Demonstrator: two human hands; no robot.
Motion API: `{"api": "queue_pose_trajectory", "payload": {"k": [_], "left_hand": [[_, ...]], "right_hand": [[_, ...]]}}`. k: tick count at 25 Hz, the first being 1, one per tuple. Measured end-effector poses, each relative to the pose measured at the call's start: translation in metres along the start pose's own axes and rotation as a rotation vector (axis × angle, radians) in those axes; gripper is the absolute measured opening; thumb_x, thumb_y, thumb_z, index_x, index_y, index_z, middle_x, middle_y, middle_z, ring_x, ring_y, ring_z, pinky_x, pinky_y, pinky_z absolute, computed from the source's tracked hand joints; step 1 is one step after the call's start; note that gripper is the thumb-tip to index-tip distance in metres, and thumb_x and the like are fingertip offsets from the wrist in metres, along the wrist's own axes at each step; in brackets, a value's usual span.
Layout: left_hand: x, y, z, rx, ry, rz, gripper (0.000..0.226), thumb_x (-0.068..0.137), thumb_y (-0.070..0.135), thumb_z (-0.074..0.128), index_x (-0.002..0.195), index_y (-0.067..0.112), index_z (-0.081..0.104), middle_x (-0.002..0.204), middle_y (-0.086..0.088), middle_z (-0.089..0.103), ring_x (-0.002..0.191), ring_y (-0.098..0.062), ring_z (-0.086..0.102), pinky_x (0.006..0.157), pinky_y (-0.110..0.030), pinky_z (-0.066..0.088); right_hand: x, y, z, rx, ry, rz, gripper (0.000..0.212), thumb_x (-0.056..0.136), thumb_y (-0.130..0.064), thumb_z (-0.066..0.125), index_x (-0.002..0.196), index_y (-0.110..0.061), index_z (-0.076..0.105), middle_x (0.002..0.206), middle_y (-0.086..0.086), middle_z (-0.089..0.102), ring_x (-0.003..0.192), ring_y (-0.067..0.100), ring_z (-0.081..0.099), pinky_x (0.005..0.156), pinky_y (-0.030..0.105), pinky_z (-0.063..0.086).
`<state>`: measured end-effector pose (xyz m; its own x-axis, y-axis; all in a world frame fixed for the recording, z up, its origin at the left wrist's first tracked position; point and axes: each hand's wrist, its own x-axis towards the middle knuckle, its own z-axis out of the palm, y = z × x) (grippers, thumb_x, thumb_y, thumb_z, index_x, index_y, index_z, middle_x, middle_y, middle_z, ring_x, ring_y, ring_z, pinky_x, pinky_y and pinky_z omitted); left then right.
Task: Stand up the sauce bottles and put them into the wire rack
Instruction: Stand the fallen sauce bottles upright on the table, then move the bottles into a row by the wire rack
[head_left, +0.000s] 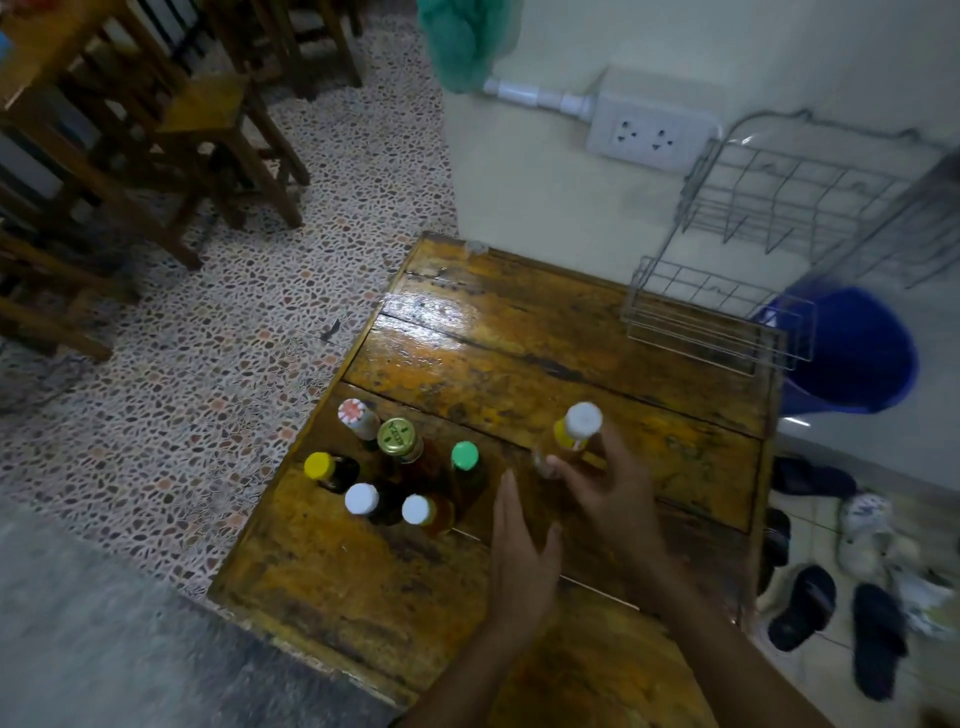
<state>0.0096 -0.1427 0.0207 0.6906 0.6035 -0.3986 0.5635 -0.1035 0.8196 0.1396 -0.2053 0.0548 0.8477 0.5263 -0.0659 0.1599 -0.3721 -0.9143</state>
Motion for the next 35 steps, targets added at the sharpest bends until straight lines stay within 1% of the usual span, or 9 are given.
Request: {"api": "queue_pose_trajectory", "payload": {"k": [3,8,13,16,20,22,25,30,35], "left_hand": [[-0.007,-0.007,-0.001,-0.063,0.020,0.010,0.082,0.101,0.049,0.059,0.164,0.043,0.007,0.172,0.017,0.013,0.156,-0.008,0.025,0.119,-0.045,0.041],[-0.012,-0.037,-0.014,-0.129,0.110,0.002,0.078,0.100,0.024,0.061,0.161,0.048,0.019,0.165,0.018,0.034,0.151,-0.008,0.038,0.114,-0.051,0.047],[-0.014,-0.040,-0.021,-0.107,0.095,0.026,0.073,0.102,0.025,0.058,0.164,0.037,0.021,0.166,0.011,0.035,0.152,-0.012,0.036,0.117,-0.050,0.044],[-0.014,-0.039,-0.027,-0.145,0.055,0.032,0.067,0.102,0.036,0.057,0.161,0.038,0.026,0.162,0.011,0.042,0.148,-0.012,0.042,0.115,-0.049,0.047],[-0.011,-0.017,-0.034,-0.164,0.110,0.039,0.059,0.106,0.028,0.055,0.159,0.030,0.031,0.154,0.002,0.051,0.139,-0.022,0.052,0.105,-0.035,0.050],[-0.007,-0.008,-0.034,-0.159,0.179,0.086,0.061,0.106,0.023,0.056,0.161,0.019,0.032,0.159,-0.004,0.046,0.144,-0.024,0.047,0.109,-0.035,0.046],[-0.004,-0.006,-0.031,-0.195,0.204,0.198,0.052,0.103,0.029,0.060,0.152,0.021,0.046,0.150,-0.001,0.055,0.137,-0.020,0.054,0.105,-0.044,0.053],[-0.008,-0.009,-0.055,-0.195,-0.023,0.457,0.041,0.096,0.037,0.069,0.134,0.029,0.057,0.125,0.010,0.058,0.112,-0.012,0.063,0.083,-0.032,0.059],[0.016,0.014,-0.069,-0.101,-0.367,0.683,0.056,0.093,0.047,0.072,0.142,0.033,0.052,0.129,0.011,0.061,0.116,-0.015,0.062,0.090,-0.050,0.054]], "right_hand": [[-0.033,0.007,0.012,-0.056,-0.069,-0.049,0.053,0.085,-0.025,0.083,0.132,-0.020,0.061,0.122,-0.015,0.067,0.112,-0.004,0.062,0.088,0.012,0.051],[-0.053,-0.004,0.044,-0.090,-0.117,-0.037,0.049,0.085,-0.037,0.081,0.128,-0.036,0.058,0.122,-0.024,0.064,0.114,-0.008,0.059,0.088,0.012,0.050],[-0.056,-0.007,0.050,-0.088,-0.134,-0.039,0.051,0.086,-0.039,0.080,0.131,-0.032,0.056,0.125,-0.018,0.065,0.116,-0.002,0.061,0.088,0.023,0.056],[-0.058,-0.014,0.049,-0.114,-0.155,-0.042,0.054,0.085,-0.040,0.081,0.130,-0.039,0.052,0.127,-0.017,0.064,0.117,-0.002,0.061,0.090,0.020,0.055],[-0.060,-0.027,0.039,-0.279,-0.146,-0.030,0.082,0.080,-0.062,0.075,0.148,-0.035,0.038,0.145,-0.014,0.049,0.129,0.002,0.048,0.098,0.024,0.049],[-0.060,-0.042,0.028,-0.465,-0.076,-0.165,0.074,0.086,-0.063,0.068,0.148,-0.033,0.041,0.134,-0.013,0.052,0.117,0.001,0.051,0.087,0.021,0.050],[-0.052,-0.076,0.015,-0.752,-0.091,-0.371,0.049,0.098,-0.058,0.052,0.138,-0.031,0.051,0.109,-0.011,0.052,0.093,0.006,0.050,0.067,0.024,0.047],[-0.034,-0.098,-0.008,-1.045,-0.142,-0.707,0.031,0.100,-0.049,0.051,0.096,-0.018,0.058,0.085,-0.003,0.054,0.074,0.012,0.043,0.044,0.027,0.041],[-0.047,-0.121,-0.034,-1.020,-0.087,-0.701,0.020,0.101,-0.035,0.046,0.092,-0.017,0.050,0.080,0.000,0.055,0.069,0.013,0.045,0.047,0.034,0.048]]}}
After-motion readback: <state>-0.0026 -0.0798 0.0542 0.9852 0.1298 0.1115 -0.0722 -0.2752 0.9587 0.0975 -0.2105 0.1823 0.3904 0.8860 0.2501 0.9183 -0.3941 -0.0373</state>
